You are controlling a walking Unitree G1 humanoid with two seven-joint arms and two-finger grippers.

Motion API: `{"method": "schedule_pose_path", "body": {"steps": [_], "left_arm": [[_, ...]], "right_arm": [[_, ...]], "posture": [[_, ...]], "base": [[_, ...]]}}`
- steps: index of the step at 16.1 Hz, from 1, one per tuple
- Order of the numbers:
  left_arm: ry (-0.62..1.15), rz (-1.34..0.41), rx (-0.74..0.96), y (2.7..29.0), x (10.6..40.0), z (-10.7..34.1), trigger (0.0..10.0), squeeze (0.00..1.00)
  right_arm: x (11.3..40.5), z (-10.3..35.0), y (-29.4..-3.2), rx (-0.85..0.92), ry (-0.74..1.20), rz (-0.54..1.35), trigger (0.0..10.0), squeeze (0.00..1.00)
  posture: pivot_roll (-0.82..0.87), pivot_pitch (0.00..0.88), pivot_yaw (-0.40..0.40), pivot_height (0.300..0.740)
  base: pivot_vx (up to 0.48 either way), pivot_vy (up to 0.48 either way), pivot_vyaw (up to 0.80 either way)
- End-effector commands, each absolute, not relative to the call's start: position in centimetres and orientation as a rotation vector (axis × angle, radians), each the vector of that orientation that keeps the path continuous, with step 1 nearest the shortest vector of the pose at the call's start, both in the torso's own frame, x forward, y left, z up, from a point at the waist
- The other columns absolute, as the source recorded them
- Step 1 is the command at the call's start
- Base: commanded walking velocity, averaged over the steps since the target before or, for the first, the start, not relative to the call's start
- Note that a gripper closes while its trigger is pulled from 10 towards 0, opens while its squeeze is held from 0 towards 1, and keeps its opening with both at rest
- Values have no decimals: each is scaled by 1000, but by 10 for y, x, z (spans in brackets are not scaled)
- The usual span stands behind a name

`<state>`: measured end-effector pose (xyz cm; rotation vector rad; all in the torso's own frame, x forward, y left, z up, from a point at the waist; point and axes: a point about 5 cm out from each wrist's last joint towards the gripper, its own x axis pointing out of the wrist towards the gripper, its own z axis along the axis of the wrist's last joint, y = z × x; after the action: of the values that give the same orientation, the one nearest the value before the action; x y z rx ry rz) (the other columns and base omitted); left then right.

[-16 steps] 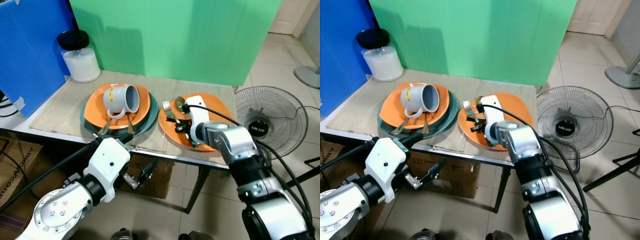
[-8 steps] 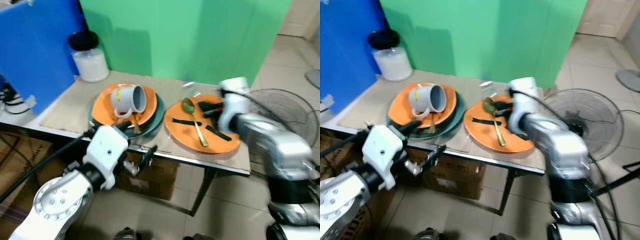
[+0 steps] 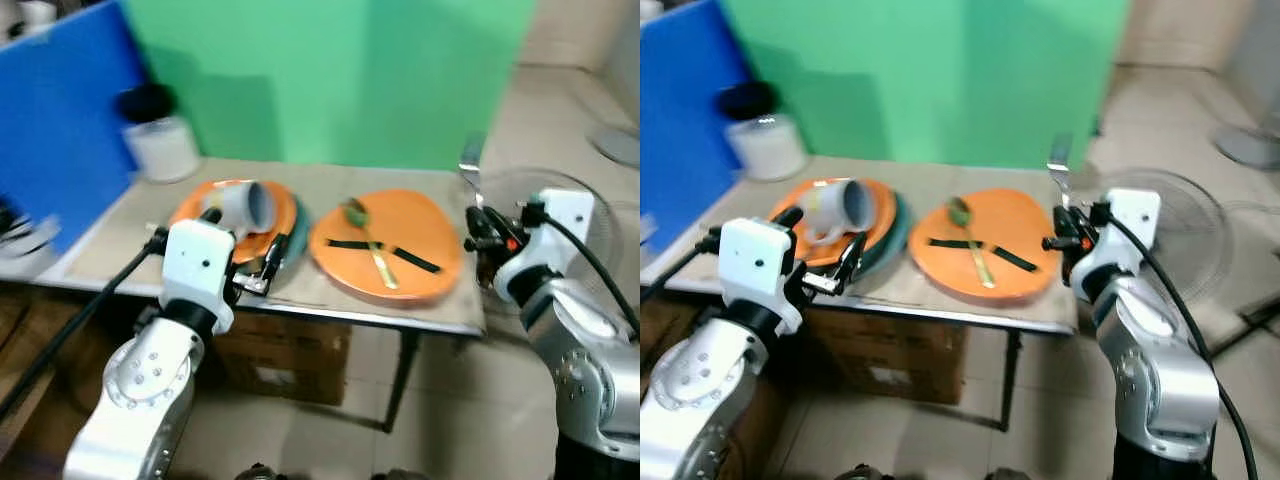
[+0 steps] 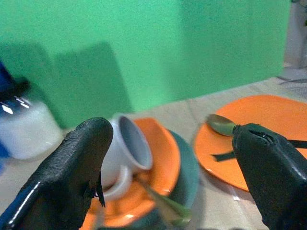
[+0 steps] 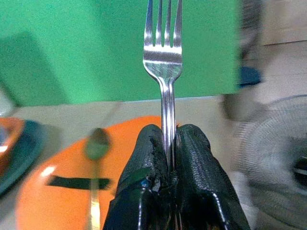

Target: Setting the table

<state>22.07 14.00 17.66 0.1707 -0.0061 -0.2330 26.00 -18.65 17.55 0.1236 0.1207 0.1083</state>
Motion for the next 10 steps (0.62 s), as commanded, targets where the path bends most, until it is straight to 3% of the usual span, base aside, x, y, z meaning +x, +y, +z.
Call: {"method": "schedule_pose_path", "body": {"steps": [1, 10], "left_arm": [[16, -191, 210, 145, 222, 170, 10000, 0], [-83, -228, 287, 138, 226, 185, 10000, 0]], "right_arm": [[257, 182, -184, 89, 70, 111, 10000, 0], [259, 177, -188, 111, 83, 37, 10000, 0]], "posture": [[-48, 0, 57, 740], [-54, 0, 65, 740]], "base": [[0, 0, -800], [0, 0, -800]]}}
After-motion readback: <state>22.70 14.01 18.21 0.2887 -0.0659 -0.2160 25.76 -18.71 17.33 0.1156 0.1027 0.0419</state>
